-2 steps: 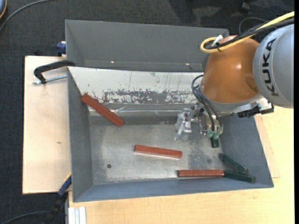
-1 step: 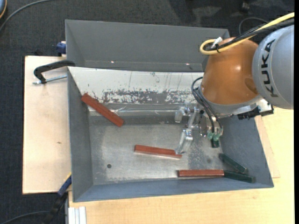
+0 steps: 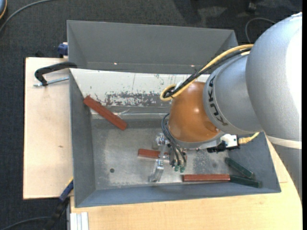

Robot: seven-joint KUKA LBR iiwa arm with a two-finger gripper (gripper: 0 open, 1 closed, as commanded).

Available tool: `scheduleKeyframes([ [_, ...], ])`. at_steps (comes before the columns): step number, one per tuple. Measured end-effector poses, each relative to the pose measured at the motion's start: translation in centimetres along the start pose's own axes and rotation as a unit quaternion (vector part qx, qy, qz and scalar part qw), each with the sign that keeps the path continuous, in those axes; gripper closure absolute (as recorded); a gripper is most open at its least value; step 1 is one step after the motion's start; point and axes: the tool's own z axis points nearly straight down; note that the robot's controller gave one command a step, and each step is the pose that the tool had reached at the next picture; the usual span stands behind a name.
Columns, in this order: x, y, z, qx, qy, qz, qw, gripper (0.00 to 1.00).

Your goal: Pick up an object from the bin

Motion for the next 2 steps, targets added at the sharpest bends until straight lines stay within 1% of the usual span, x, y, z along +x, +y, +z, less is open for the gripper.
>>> scheduleKeyframes([
  [1, -0.3, -0.1, -0.4, -0.001, -0.0039, 0.002, 1.0, 1.0],
  [2, -1.5, 4.5, -16.3, -0.004, -0.0101, 0.006, 0.9999, 1.0],
])
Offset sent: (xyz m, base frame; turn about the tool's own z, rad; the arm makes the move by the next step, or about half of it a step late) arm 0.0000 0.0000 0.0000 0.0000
